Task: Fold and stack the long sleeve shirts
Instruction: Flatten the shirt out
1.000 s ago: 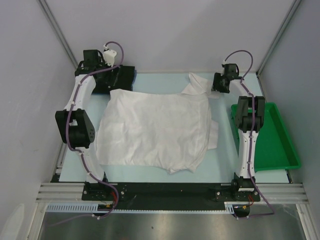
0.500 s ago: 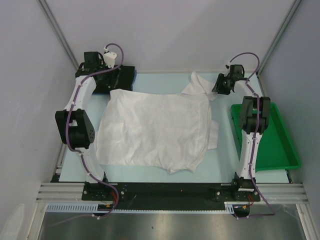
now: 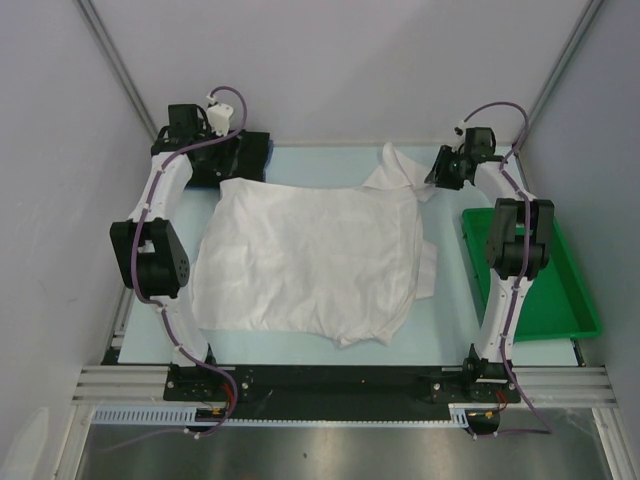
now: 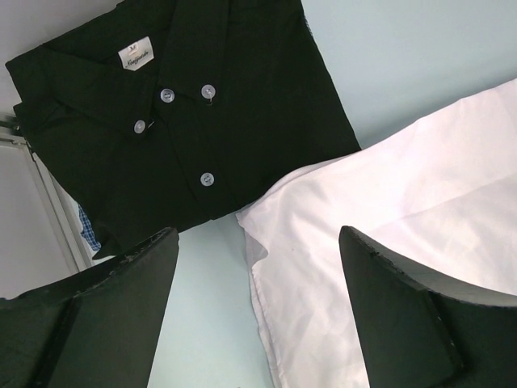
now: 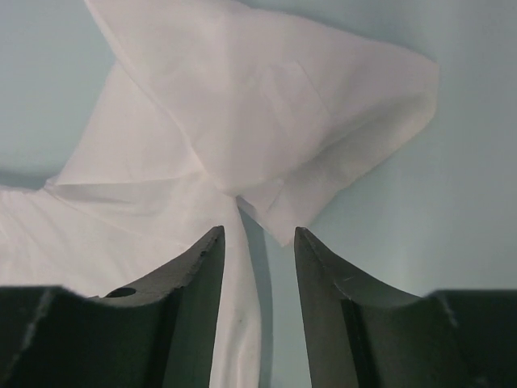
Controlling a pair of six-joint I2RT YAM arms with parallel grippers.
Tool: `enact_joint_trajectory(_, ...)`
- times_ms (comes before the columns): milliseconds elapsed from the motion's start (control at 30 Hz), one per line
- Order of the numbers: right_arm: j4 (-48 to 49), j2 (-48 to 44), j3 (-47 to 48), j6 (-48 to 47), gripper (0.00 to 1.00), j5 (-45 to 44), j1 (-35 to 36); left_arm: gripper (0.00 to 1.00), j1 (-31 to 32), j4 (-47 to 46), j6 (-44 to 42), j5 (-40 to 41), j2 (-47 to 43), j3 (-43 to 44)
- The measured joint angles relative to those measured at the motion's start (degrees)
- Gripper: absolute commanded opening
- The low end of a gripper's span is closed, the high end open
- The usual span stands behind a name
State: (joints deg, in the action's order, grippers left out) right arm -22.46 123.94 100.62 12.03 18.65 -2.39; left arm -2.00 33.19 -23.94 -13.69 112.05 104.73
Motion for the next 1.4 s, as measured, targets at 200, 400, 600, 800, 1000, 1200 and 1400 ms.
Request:
enact_joint_trajectory(200,-0.44,1.62,-2.1,-0.33,0.45,-2.82,1.51,0.86,-0.02,-0.09,0.0,0.09,-0.33,0.0)
enact_joint_trajectory(400,0.0,4.98,-1.6,-2.95,0.44,-6.43,3.32,0.86,-0.04,-0.11,-0.07,1.57,-1.31,-0.26)
enact_joint_trajectory(600,1.07,6.27,-0.22,-5.92,0.0,-11.17,5.35,0.86,-0.07,-0.09,-0.39,2.93,-3.15,-1.84)
enact_joint_trajectory(800,2.14,4.2,-3.34,-6.69,0.0,-8.35,4.37,0.86,-0.33,-0.24,-0.57,3.19,-3.32,-2.1)
enact_joint_trajectory(1000,2.36,-11.15,-14.45,-6.25,0.0,-1.51,-0.92,0.86,-0.81,-1.11,-0.46,2.86,-3.37,-3.96)
enact_joint_trajectory(1200,9.16,-23.37,-12.02,-5.01,0.12,3.56,-1.01,0.86,-0.81,-1.36,-0.11,2.56,-3.39,-6.19)
enact_joint_trajectory(1400,10.84,-17.97,-8.48,-5.53,0.32,-0.28,3.3,0.87,-0.92,-1.38,0.04,2.56,-3.85,-6.32)
